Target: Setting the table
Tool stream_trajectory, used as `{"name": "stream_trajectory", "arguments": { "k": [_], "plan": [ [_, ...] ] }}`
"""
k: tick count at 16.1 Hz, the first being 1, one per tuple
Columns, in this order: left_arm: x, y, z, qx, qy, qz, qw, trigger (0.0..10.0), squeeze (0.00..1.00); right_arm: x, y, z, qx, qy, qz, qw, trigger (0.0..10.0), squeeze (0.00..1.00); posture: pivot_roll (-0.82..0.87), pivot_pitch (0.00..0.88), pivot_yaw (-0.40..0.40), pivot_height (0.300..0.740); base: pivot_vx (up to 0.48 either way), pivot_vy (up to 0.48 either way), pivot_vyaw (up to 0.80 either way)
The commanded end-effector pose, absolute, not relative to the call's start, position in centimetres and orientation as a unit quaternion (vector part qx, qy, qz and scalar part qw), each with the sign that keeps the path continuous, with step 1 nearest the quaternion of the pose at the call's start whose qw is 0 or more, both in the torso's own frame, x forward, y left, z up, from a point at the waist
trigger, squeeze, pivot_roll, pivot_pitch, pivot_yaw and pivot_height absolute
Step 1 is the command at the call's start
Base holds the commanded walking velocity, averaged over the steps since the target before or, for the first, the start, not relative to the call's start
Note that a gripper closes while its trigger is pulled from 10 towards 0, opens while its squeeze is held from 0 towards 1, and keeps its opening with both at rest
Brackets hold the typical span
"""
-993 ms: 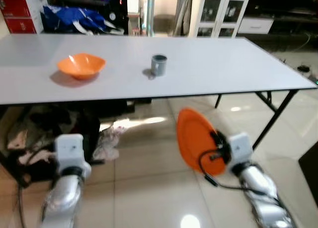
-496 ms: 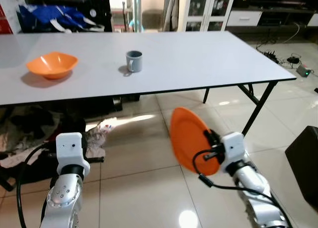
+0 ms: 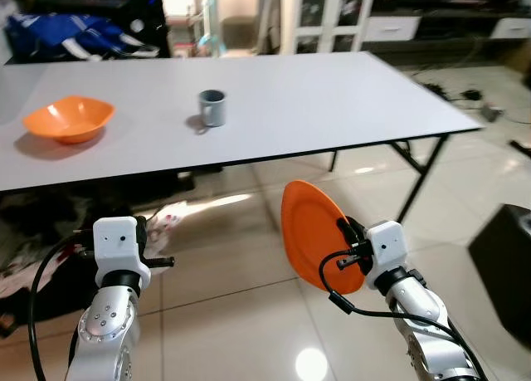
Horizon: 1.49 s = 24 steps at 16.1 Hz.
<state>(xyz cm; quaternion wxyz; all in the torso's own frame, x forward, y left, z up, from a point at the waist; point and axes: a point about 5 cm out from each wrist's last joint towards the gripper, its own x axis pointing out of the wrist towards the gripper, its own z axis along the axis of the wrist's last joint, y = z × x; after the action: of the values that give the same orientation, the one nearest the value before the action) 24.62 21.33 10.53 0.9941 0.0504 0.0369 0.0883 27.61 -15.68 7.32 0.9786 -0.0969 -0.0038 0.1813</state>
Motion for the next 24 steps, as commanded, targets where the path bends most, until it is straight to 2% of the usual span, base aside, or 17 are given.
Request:
{"name": "stream_trajectory", "arguments": {
  "k": [1, 8, 13, 17, 19, 24],
  "plan": [
    [24.7, 21.4, 11.1, 0.051, 0.027, 0.089, 0.994, 10.0, 0.00, 28.3, -15.5, 8.5, -0.101, -0.033, 0.184, 0.977, 0.0, 0.00, 0.02, 0.000, -0.035, 0.736, 0.458, 0.000, 0.00],
    [24.7, 20.6, 11.4, 0.045, 0.013, 0.075, 0.996, 10.0, 0.00, 28.5, -15.1, 9.4, -0.103, -0.049, 0.197, 0.974, 0.0, 0.00, 0.02, 0.000, -0.040, 0.736, 0.456, 0.000, 0.00],
    [24.9, 20.4, 11.7, 0.056, 0.006, 0.070, 0.996, 10.0, 0.00, 29.0, -14.9, 11.1, -0.112, -0.078, 0.200, 0.970, 0.0, 0.00, 0.01, 0.000, -0.035, 0.736, 0.000, 0.000, 0.00],
    [25.5, 20.1, 12.3, 0.065, -0.006, 0.060, 0.996, 10.0, 0.00, 30.6, -11.7, 16.6, -0.085, -0.159, 0.262, 0.948, 0.0, 0.00, 0.01, 0.000, -0.020, 0.736, 0.000, 0.000, 0.00],
    [25.9, 19.5, 12.5, 0.066, -0.012, 0.042, 0.997, 10.0, 0.00, 31.4, -8.3, 20.7, -0.051, -0.207, 0.341, 0.916, 0.0, 0.00, 0.02, 0.000, -0.017, 0.736, 0.000, 0.000, 0.00],
    [26.9, 18.6, 13.4, 0.069, -0.027, 0.023, 0.997, 10.0, 0.00, 33.6, -4.4, 24.7, 0.044, -0.229, 0.368, 0.900, 0.0, 0.00, 0.04, 0.000, -0.028, 0.736, 0.000, 0.000, 0.00]
  ]
}}
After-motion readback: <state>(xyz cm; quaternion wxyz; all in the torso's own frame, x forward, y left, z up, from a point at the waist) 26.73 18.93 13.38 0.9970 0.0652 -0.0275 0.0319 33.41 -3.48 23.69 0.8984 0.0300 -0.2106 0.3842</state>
